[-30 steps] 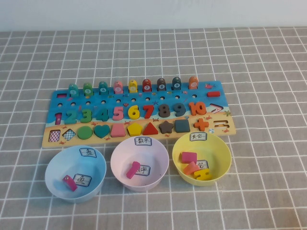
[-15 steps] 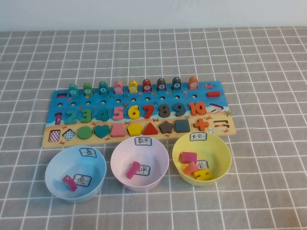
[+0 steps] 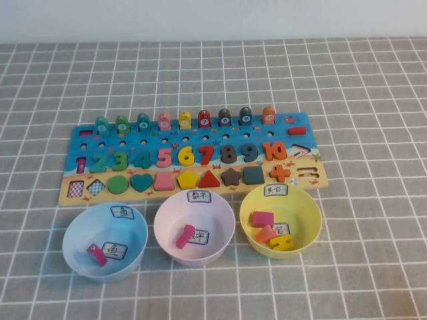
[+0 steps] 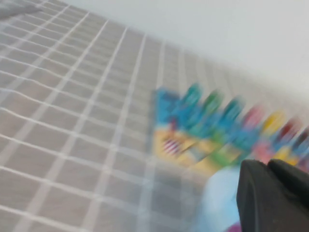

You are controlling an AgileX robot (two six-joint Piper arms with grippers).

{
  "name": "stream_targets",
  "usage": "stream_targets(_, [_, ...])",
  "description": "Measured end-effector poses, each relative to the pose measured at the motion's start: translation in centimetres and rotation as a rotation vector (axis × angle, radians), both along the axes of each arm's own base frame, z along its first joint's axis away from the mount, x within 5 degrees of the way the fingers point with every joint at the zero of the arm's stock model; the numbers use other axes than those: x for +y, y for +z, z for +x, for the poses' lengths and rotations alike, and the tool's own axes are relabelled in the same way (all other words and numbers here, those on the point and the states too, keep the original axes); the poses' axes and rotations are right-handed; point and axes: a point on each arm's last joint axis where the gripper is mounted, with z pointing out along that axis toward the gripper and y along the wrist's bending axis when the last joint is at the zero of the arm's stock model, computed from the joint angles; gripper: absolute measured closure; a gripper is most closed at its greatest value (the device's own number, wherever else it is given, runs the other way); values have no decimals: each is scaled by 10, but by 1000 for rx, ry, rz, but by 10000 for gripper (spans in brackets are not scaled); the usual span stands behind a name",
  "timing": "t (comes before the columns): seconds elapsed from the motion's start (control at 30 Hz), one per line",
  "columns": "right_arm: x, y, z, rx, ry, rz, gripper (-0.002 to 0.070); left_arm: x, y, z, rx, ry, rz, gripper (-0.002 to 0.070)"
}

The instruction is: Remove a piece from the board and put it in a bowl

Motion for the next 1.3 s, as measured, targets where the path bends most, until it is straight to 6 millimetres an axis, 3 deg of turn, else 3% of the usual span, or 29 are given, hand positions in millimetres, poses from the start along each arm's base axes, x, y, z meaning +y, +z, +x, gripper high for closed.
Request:
stream_targets(0.1, [0, 0, 0, 0, 0, 0, 694, 0, 6, 1, -61, 14, -187, 677])
stream_targets(0.2, [0, 0, 0, 0, 0, 0, 694, 0, 10, 1, -100, 22, -258, 677])
stream_targets(0.57, [0, 0, 0, 0, 0, 0, 694, 0, 11, 1, -99, 17, -237, 677])
stream_targets(0.67, [0, 0, 0, 0, 0, 0, 694, -3, 25, 1, -30, -2, -234, 677])
stream_targets(0.8, [0, 0, 0, 0, 0, 0, 694, -7, 65, 10, 114, -56, -110, 677])
stream_targets(1.03, [0, 0, 0, 0, 0, 0, 694, -14, 117, 55, 442, -153, 10, 677])
stream_targets(1.3, [0, 0, 0, 0, 0, 0, 694, -19, 141, 139, 682, -274, 155, 677])
